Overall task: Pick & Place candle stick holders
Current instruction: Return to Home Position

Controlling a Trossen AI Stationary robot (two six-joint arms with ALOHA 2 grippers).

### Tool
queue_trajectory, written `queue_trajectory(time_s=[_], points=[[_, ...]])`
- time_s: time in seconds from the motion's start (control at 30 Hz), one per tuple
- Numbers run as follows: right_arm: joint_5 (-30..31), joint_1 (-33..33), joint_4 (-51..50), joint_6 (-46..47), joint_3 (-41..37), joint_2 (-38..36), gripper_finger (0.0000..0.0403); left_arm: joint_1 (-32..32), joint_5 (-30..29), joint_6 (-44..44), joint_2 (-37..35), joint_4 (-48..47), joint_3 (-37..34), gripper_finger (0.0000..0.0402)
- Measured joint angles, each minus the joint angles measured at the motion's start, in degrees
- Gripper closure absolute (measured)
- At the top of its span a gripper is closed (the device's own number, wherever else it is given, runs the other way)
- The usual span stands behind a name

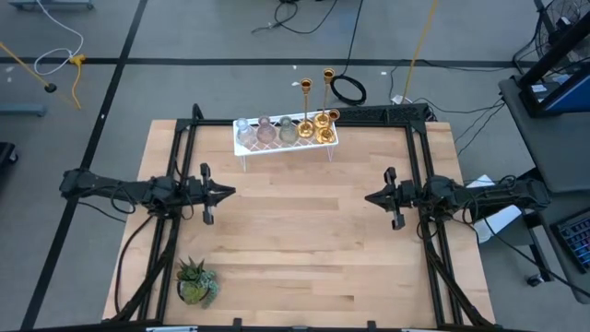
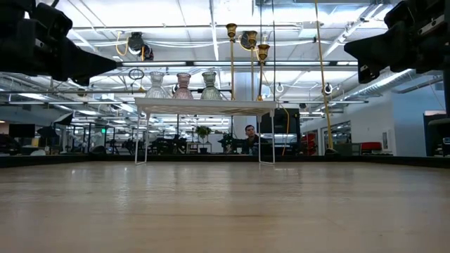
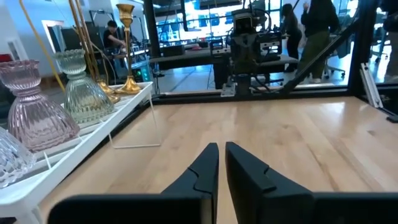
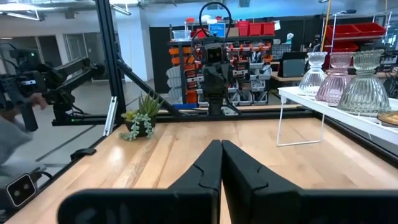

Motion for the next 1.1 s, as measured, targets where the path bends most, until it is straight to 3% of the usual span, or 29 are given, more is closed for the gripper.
queue_trajectory(time_s=[0.2, 0.43, 1.1], points=[[0.3, 0.0, -2.1, -2.5, -1.6, 0.0, 0.0403, 0.0, 0.0, 0.0, 0.0, 0.0, 0.0, 0.0364], [0.3, 0.0, -8.0, 3.0, -1.6, 0.0, 0.0403, 0.0, 0.0, 0.0, 0.0, 0.0, 0.0, 0.0364], [0.3, 0.0, -8.1, 2.8, -1.6, 0.0, 0.0403, -4.6, -0.1, 0.1, 0.0, 0.0, 0.1, 0.0364]])
